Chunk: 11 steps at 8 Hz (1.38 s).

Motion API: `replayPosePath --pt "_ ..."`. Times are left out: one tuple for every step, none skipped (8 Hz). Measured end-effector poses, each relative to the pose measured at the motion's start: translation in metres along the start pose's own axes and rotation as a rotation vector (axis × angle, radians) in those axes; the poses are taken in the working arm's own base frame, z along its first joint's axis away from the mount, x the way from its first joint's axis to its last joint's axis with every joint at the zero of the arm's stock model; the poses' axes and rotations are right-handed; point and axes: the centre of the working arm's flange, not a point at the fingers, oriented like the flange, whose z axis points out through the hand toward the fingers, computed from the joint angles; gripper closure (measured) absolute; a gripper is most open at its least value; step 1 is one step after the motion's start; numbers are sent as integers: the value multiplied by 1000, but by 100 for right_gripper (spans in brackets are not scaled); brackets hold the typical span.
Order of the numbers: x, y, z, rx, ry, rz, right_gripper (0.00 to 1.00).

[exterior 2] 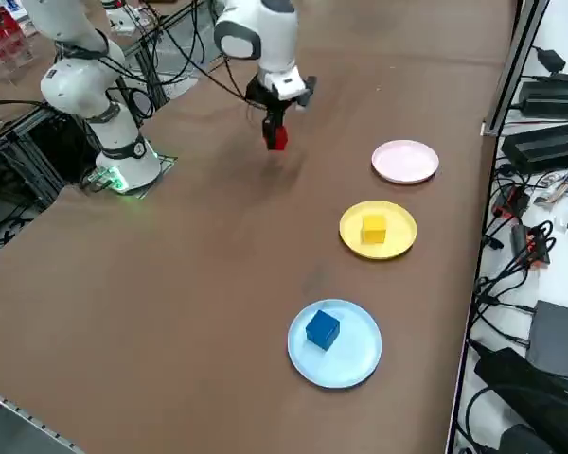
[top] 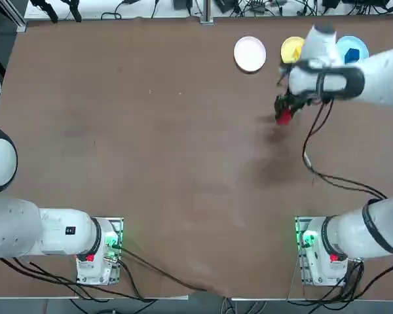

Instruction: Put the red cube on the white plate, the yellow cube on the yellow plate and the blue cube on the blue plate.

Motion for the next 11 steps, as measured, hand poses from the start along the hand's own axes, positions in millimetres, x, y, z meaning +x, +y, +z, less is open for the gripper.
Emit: replayPosePath --pt "30 1 -36 15 4 6 32" --pt "63 1 -59 29 16 7 32" --pt "98 -1 -67 42 24 4 32" --pt "129 -2 -61 48 31 0 32" --pt "157 -4 -50 45 40 -10 32" --pt "179 -11 -40 43 51 -24 32" --pt "197 -23 -33 47 69 -35 32" --pt "213 -37 -32 46 99 -46 32" --pt "226 -50 -33 40 142 -60 32" --pt "237 -60 -28 31 185 -72 32" --pt "246 -64 -17 20 218 -80 32"
